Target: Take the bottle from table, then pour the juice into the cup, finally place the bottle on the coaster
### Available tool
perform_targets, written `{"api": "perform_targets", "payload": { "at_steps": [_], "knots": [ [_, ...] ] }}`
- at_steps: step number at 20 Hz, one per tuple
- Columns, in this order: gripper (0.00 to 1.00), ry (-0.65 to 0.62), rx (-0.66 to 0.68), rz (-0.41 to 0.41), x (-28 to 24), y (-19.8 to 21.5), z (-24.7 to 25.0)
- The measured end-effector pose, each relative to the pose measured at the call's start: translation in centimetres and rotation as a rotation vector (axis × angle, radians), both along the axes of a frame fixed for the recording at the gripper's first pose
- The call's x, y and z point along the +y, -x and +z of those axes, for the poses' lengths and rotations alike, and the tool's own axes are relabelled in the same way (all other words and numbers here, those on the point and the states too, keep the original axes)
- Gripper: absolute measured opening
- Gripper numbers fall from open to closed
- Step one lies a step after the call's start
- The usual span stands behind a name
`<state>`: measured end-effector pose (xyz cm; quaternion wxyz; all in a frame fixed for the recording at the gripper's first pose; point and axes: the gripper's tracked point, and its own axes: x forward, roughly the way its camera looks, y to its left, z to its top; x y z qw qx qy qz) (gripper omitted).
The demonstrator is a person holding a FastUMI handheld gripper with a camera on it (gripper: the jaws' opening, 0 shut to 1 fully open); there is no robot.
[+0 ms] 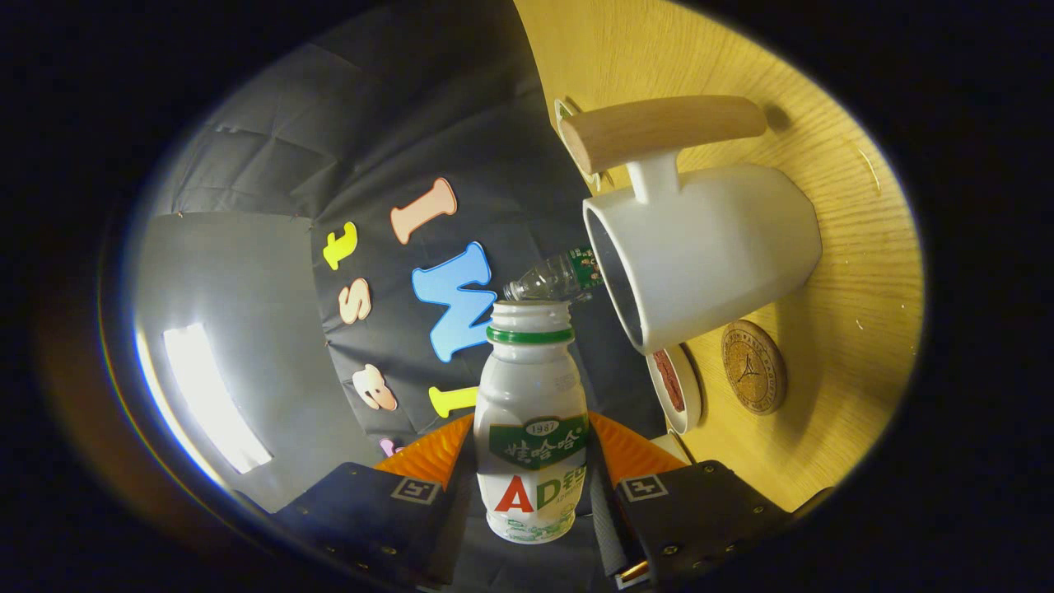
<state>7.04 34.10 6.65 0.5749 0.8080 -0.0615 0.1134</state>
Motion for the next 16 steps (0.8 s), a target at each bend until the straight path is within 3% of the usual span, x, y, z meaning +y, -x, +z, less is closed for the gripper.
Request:
{"api": "perform_targets", "payload": {
  "at_steps": [16],
  "knots": [
    [0.64,0.049,0.016,0.002,-0.14,-0.28,-0.45]
  ]
}}
